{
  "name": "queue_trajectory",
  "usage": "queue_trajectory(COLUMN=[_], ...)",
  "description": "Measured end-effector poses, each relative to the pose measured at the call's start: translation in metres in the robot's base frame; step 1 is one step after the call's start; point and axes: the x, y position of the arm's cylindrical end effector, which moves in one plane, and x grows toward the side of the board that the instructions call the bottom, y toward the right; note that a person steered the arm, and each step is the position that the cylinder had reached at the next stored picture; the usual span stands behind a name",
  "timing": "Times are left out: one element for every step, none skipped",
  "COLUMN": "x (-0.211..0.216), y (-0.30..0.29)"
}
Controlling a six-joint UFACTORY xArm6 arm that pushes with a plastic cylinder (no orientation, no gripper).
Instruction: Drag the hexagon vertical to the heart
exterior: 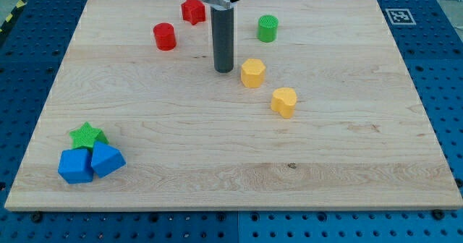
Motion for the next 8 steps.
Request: queue_trajectory(x=[0.0, 0.0, 0.003, 0.016, 0.026, 0.037, 0.053, 0.069], y=[0.011, 0.031, 0.043, 0.048, 0.062, 0.084, 0.102, 0.123])
